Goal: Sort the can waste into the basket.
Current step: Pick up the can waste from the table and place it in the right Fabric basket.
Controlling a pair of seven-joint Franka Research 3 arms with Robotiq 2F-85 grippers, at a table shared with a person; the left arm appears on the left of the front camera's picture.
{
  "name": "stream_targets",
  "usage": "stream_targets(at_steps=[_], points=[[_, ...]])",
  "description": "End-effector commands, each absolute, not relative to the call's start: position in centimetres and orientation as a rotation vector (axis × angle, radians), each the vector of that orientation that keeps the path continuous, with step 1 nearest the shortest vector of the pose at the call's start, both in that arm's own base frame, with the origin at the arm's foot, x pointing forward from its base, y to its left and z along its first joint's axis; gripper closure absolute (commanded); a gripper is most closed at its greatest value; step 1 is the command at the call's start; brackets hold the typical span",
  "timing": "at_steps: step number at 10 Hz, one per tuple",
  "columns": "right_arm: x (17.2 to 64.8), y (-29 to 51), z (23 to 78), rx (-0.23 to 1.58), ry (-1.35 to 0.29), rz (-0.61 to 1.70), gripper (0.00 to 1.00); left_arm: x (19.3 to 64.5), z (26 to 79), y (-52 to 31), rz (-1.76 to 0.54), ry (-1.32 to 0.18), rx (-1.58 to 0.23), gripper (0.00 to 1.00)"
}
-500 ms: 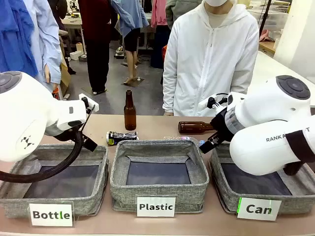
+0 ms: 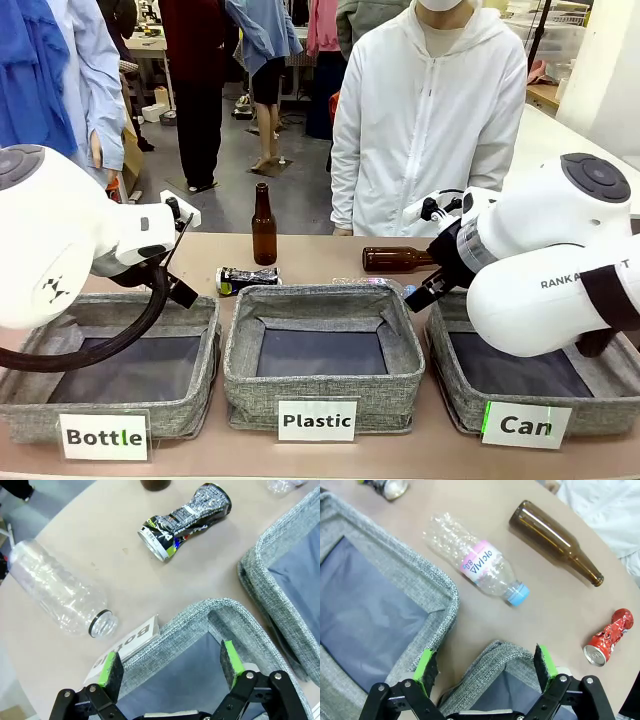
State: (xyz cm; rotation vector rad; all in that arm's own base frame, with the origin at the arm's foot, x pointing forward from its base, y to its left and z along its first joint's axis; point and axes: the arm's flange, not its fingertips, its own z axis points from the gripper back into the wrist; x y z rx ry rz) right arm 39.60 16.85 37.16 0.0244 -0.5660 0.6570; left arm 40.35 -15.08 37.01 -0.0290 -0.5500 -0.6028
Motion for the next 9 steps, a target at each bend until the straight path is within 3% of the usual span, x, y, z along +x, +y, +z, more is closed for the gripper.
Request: stream_targets(at_steps=[1, 9], points=[[39.61, 16.84, 37.16, 0.025, -0.566, 0.657, 0.00, 40.35, 37.01, -15.08, -0.603, -0.550, -0.029, 0.00], [39.61, 16.84, 37.16, 0.025, -0.566, 0.657, 0.00, 40.35, 37.01, -15.08, -0.603, -0.550, -0.029, 0.00]])
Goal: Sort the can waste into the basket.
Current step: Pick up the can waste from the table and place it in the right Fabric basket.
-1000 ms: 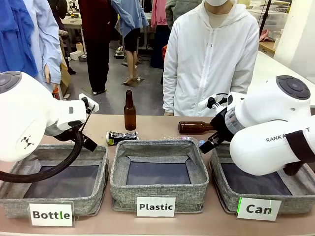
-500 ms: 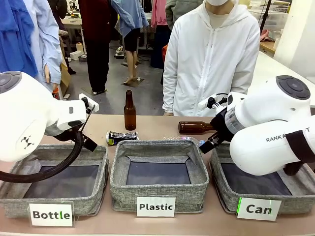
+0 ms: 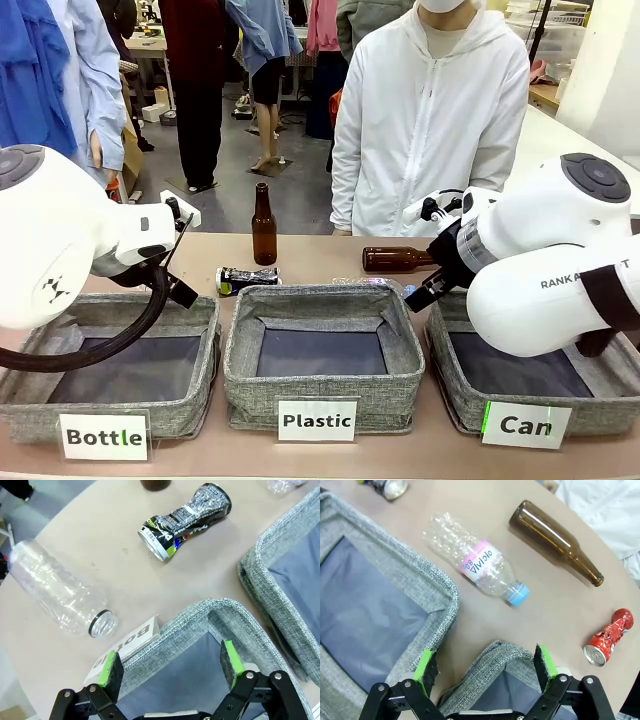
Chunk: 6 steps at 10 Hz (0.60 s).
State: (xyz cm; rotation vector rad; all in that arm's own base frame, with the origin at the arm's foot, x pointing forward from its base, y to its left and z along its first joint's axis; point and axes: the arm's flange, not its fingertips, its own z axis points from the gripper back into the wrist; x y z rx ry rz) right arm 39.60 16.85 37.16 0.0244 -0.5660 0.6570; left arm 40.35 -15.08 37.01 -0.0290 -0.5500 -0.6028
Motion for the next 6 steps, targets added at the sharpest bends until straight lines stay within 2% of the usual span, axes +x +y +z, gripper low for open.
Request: stream_targets(at_steps=[1, 4, 6], points=[[39.6, 16.8, 37.2, 0.025, -0.566, 0.657, 0.00, 40.3, 37.0, -15.1, -0.603, -0.550, -0.029, 0.00], [39.6, 16.8, 37.2, 0.024, -0.566, 0.657, 0.00, 40.3, 37.0, -15.1, -0.603, -0.550, -0.029, 0.00], [39.4, 15.6, 41.0, 0.011, -0.558, 0.632, 0.00, 38.5, 41.2, -15.3, -0.665, -0.542, -0.077, 0.00]])
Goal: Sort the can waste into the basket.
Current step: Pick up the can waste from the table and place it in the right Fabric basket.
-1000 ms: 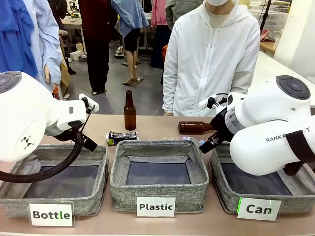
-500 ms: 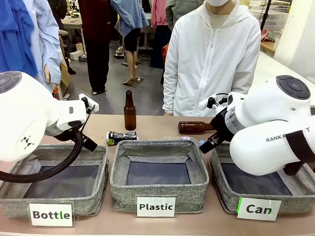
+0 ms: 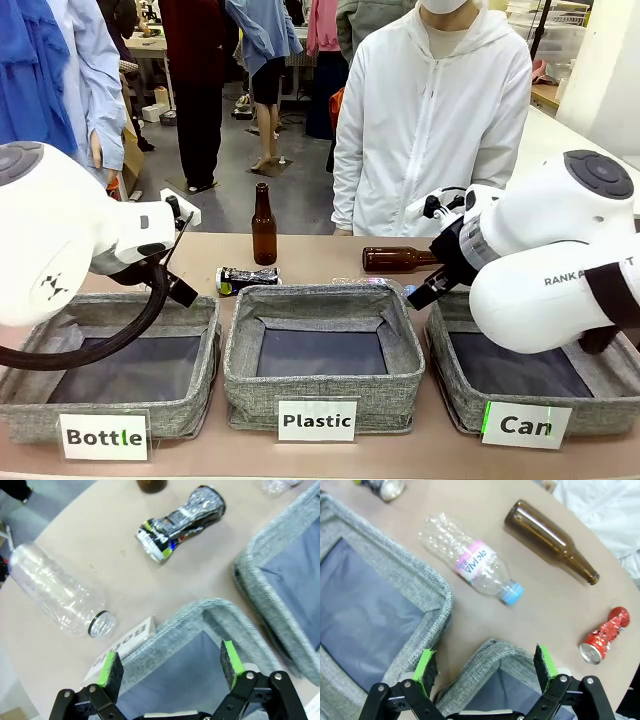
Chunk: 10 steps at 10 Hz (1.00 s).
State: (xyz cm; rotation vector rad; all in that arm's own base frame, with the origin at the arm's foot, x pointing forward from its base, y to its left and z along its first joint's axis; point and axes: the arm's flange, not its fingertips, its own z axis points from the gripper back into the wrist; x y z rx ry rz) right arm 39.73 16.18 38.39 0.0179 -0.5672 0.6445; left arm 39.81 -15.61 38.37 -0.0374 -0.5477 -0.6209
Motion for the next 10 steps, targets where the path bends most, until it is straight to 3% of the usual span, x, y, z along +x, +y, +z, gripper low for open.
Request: stream_targets(at_steps=[1, 2, 4, 6, 8, 10], points=[[38.9, 14.5, 43.5, 0.060, -0.549, 0.639, 0.00, 37.0, 44.0, -15.1, -0.664, -0.549, -0.109, 0.00], [38.1, 13.6, 46.3, 0.128, -0.480, 0.639, 0.00, 35.2, 47.5, -15.8, -0.596, -0.437, -0.159, 0.00], [35.1, 10.5, 51.8, 0.346, -0.367, 0.458, 0.00, 31.1, 52.1, -14.1, -0.712, -0.379, -0.423, 0.00], [31.0, 3.4, 54.4, 0.563, -0.378, 0.490, 0.00, 28.1, 54.0, -7.4, -0.723, -0.409, -0.627, 0.00], [28.3, -5.3, 53.8, 0.762, -0.458, 0.323, 0.00, 27.0, 54.1, 2.7, -0.621, -0.481, -0.889, 0.00], [27.2, -13.8, 49.2, 0.986, -0.480, 0.135, 0.00, 26.8, 50.7, 10.4, -0.388, -0.606, -1.160, 0.00]])
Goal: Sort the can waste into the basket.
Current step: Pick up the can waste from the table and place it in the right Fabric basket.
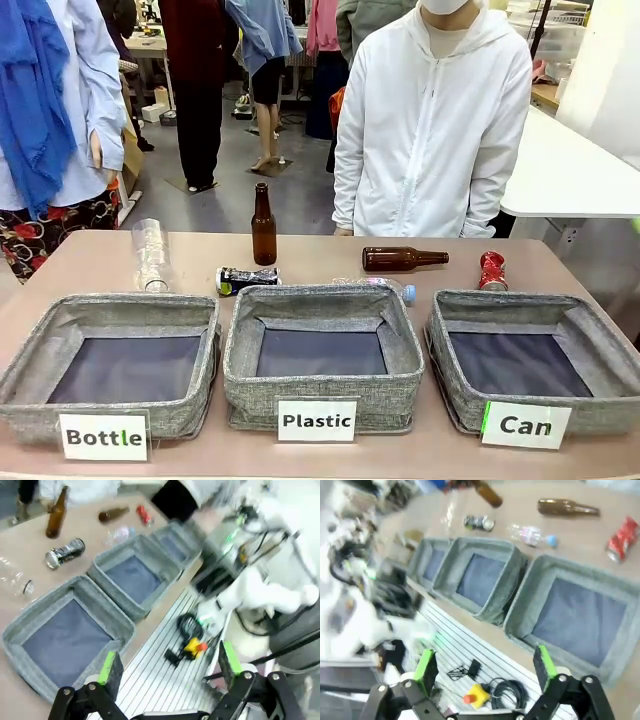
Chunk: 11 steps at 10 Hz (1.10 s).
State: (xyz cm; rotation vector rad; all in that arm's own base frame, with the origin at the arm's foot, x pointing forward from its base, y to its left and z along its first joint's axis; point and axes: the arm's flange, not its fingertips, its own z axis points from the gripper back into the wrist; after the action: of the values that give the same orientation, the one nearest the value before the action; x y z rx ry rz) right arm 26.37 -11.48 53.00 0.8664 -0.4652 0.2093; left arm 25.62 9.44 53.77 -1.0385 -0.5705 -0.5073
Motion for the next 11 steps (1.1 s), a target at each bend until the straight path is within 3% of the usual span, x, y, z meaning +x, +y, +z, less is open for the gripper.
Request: stream_targets(at_steps=[1, 5, 8, 9, 10, 11], points=[[26.7, -17.1, 46.6, 1.081, -0.494, 0.018, 0.00, 27.3, 48.9, 12.7, -0.292, -0.645, -1.262, 0.00], [25.5, -25.3, 38.9, 1.269, -0.514, -0.324, 0.00, 28.3, 41.9, 15.6, 0.190, -0.607, -1.370, 0.00], [25.3, -25.7, 38.0, 1.251, -0.521, -0.412, 0.00, 28.1, 40.3, 12.8, 0.268, -0.586, -1.412, 0.00], [25.4, -25.1, 38.4, 1.114, -0.517, -0.449, 0.00, 28.5, 40.9, 11.2, 0.345, -0.569, -1.288, 0.00], [25.1, -25.5, 36.9, 1.264, -0.490, -0.419, 0.00, 31.9, 40.1, 18.1, 0.290, -0.562, -1.424, 0.00], [25.1, -25.5, 36.9, 1.264, -0.490, -0.419, 0.00, 31.9, 40.1, 18.1, 0.290, -0.562, -1.424, 0.00]])
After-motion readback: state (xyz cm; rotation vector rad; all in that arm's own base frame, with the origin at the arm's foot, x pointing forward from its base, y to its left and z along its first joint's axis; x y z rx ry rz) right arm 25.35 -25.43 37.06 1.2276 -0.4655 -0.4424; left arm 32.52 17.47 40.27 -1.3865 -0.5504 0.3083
